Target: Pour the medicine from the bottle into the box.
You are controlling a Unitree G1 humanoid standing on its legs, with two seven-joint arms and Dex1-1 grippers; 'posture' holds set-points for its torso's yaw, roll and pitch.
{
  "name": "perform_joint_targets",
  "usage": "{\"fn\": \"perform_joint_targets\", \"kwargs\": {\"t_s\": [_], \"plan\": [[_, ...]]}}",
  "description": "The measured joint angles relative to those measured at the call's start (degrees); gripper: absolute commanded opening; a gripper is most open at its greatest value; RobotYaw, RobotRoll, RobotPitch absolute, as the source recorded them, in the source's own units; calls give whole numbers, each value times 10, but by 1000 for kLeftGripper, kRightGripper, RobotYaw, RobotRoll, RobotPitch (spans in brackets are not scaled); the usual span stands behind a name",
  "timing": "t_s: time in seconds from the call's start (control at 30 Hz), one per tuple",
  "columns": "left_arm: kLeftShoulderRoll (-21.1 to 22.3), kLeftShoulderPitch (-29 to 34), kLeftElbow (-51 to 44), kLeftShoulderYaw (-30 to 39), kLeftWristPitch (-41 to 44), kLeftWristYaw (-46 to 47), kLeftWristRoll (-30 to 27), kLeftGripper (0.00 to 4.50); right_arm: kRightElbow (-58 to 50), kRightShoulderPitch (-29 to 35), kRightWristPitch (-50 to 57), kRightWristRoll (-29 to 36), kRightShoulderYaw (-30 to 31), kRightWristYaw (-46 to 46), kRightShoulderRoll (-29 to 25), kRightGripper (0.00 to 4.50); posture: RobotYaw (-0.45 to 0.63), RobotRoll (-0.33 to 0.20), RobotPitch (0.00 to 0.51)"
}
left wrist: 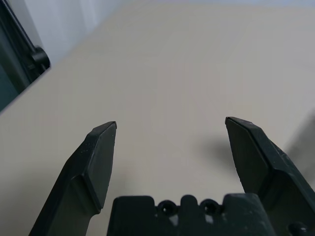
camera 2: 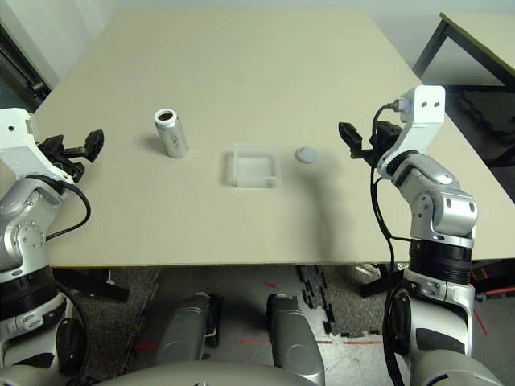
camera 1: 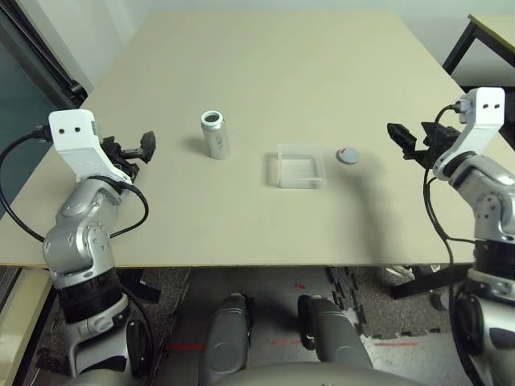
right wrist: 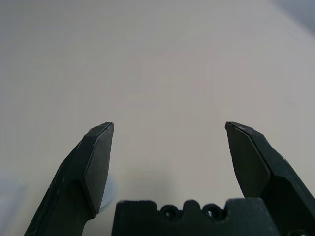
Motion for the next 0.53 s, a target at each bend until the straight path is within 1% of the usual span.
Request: {"fn": "perform_joint_targets", "kwargs": {"t_s": [0.13, 0.3, 0.4, 0.5, 0.53], "plan": [[16, -27, 133, -22, -109, -23, 19, 4434, 94, -8, -88, -20, -1, -32, 4, 4500, 82, 0, 171], [30, -44, 244, -39, -210, -39, 36, 4434, 161, -9, -154, -20, -1, -49, 21, 4500, 64, 0, 174], [41, -57, 321, -49, -285, -44, 50, 4434, 202, -10, -214, -20, -1, -47, 28, 4500, 58, 0, 174], [48, -69, 393, -49, -337, -41, 60, 4434, 241, -10, -255, -20, -1, -46, 31, 4500, 51, 0, 176], [49, -74, 414, -50, -351, -38, 62, 4434, 250, -10, -264, -20, -1, -46, 34, 4500, 31, 0, 173]]}}
